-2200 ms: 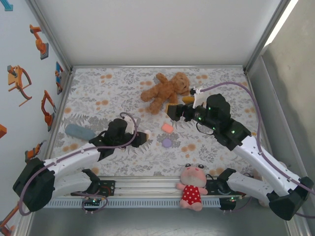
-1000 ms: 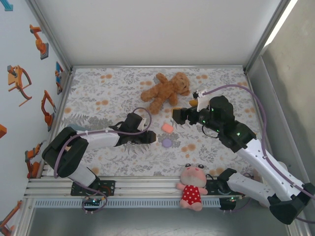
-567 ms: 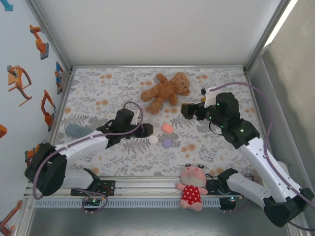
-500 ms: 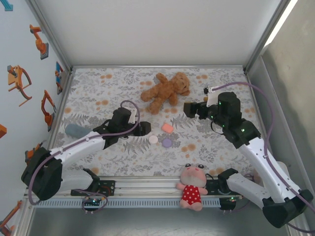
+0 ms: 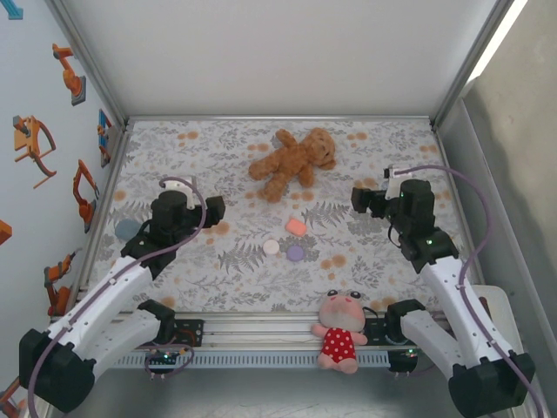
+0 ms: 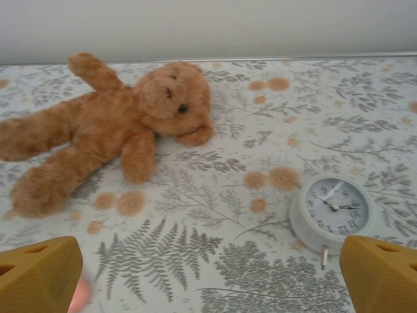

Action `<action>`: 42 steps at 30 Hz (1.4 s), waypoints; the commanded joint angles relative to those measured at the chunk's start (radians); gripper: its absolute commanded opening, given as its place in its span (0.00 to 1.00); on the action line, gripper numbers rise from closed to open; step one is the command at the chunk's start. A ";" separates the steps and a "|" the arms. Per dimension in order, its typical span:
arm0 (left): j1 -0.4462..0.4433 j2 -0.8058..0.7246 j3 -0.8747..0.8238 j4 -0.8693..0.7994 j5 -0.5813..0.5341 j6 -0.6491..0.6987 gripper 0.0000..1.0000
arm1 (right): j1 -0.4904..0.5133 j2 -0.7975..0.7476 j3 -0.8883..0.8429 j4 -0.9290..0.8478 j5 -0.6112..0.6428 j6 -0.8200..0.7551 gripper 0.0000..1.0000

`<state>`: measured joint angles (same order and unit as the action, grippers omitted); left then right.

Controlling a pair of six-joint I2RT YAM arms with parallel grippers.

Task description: Insert wireless bluetooth earbuds into charging case

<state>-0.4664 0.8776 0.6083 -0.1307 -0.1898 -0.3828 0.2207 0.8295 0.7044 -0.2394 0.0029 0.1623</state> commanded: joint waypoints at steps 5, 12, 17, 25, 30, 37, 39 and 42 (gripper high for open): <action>0.132 -0.013 -0.103 0.107 -0.132 0.127 0.93 | -0.099 0.020 -0.149 0.277 0.114 -0.080 1.00; 0.246 0.013 -0.154 0.224 -0.123 0.171 0.99 | -0.152 0.092 -0.281 0.510 0.159 -0.071 1.00; 0.289 0.053 -0.231 0.410 -0.161 0.200 0.96 | -0.171 0.175 -0.370 0.720 0.167 -0.084 1.00; 0.327 0.187 -0.264 0.620 -0.116 0.274 0.96 | -0.181 0.408 -0.420 1.009 0.144 -0.159 1.00; 0.340 0.302 -0.283 0.776 -0.074 0.311 0.96 | -0.197 0.549 -0.419 1.149 0.104 -0.151 1.00; 0.367 0.450 -0.315 0.991 -0.025 0.371 0.96 | -0.218 0.719 -0.398 1.283 0.071 -0.137 1.00; 0.399 0.486 -0.319 1.041 0.009 0.353 0.96 | -0.229 0.714 -0.377 1.230 0.063 -0.127 1.00; 0.457 0.587 -0.327 1.130 0.079 0.303 0.96 | -0.254 0.716 -0.313 1.108 0.060 -0.090 1.00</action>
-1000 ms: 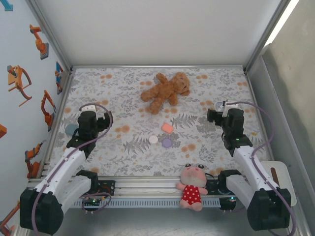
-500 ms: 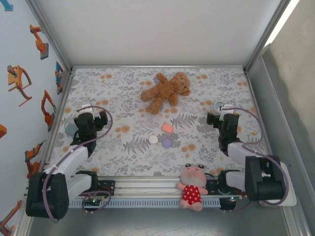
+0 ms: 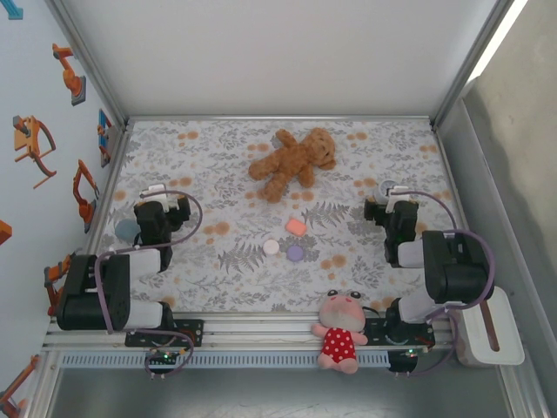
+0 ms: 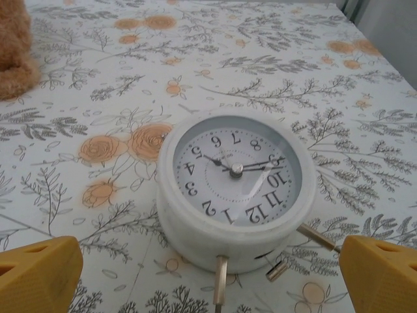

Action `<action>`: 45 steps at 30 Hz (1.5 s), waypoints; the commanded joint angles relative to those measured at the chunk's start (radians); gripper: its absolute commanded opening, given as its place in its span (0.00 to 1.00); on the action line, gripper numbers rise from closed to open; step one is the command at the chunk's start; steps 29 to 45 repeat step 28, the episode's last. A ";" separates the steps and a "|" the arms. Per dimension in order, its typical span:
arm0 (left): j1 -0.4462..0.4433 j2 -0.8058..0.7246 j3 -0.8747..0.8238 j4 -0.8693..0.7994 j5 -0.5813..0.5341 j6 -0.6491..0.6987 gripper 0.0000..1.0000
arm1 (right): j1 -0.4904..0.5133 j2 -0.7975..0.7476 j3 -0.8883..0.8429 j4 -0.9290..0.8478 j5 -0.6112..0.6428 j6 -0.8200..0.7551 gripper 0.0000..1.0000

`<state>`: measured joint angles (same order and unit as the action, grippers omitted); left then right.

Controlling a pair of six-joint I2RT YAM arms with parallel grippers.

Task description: Insert wireless bluetooth earbuds into charging case

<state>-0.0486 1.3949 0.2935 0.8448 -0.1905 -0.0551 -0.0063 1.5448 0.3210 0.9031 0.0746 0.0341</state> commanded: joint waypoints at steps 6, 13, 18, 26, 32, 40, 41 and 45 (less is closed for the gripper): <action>0.063 0.128 0.071 0.049 0.137 -0.030 0.96 | -0.042 -0.002 0.070 -0.040 -0.038 0.046 1.00; 0.047 0.142 0.108 -0.004 0.136 -0.006 0.96 | -0.041 -0.003 0.070 -0.040 -0.036 0.045 1.00; 0.030 0.147 0.113 -0.006 0.113 0.008 0.96 | -0.043 -0.002 0.070 -0.040 -0.036 0.045 1.00; 0.023 0.147 0.114 -0.007 0.103 0.012 0.96 | -0.041 -0.002 0.069 -0.040 -0.036 0.045 1.00; 0.024 0.148 0.115 -0.006 0.102 0.014 0.96 | -0.043 -0.002 0.069 -0.040 -0.036 0.044 1.00; 0.024 0.148 0.115 -0.006 0.102 0.014 0.96 | -0.043 -0.002 0.069 -0.040 -0.036 0.044 1.00; 0.024 0.148 0.115 -0.006 0.102 0.014 0.96 | -0.043 -0.002 0.069 -0.040 -0.036 0.044 1.00; 0.024 0.148 0.115 -0.006 0.102 0.014 0.96 | -0.043 -0.002 0.069 -0.040 -0.036 0.044 1.00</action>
